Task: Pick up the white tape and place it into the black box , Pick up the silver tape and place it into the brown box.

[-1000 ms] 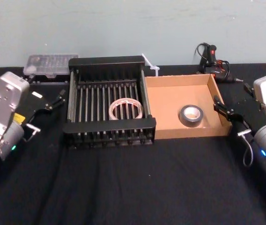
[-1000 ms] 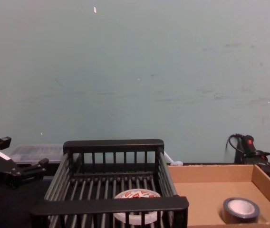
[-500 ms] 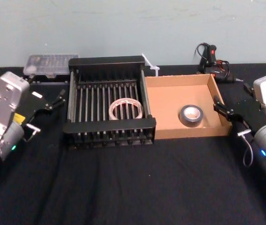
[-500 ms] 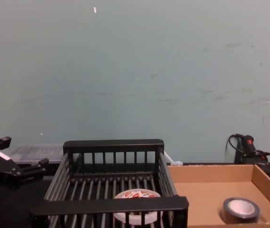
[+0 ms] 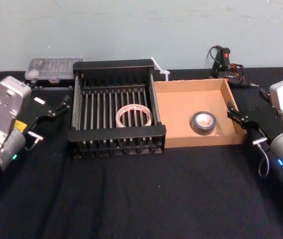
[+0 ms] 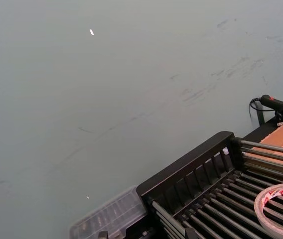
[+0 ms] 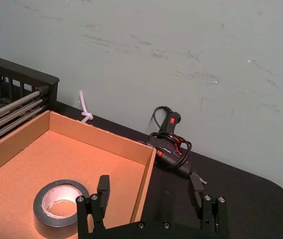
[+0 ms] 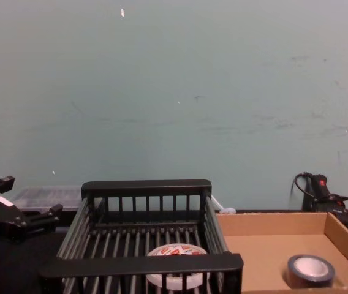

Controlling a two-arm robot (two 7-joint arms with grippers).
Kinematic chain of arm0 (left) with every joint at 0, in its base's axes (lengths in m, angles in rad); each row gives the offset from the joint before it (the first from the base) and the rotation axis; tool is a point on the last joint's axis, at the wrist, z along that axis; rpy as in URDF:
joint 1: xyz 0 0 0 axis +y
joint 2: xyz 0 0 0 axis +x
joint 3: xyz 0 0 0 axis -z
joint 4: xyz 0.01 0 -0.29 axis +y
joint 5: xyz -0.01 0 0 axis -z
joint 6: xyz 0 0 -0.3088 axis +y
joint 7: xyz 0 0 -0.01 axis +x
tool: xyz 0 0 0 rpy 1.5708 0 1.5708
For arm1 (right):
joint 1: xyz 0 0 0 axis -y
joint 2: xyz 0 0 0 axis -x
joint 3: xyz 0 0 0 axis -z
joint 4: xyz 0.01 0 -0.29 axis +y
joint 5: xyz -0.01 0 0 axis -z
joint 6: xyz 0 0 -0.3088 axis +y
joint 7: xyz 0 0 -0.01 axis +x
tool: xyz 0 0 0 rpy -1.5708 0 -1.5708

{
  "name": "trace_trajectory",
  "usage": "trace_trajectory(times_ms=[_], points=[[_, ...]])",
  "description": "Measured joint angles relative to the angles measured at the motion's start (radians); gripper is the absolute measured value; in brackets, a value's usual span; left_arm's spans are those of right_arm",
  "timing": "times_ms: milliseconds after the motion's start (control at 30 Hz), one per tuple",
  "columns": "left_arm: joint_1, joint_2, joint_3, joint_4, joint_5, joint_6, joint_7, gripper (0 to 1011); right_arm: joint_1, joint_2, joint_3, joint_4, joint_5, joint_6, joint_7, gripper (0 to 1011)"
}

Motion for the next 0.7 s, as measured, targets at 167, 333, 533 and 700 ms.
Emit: trace_trajectory(times_ms=[167,333,533,700], points=[[0.000,0.000,0.000,0.000,0.000,0.000,0.000,1001,0.000,0.000,0.000,0.000,0.000,0.000,0.000,1002],[0.000,0.000,0.000,0.000,0.000,0.000,0.000,1001,0.000,0.000,0.000,0.000,0.000,0.000,0.000,1002],[0.000,0.000,0.000,0.000,0.000,0.000,0.000,1001,0.000,0.000,0.000,0.000,0.000,0.000,0.000,1002],[0.000,0.000,0.000,0.000,0.000,0.000,0.000,1001,0.000,0.000,0.000,0.000,0.000,0.000,0.000,1002]])
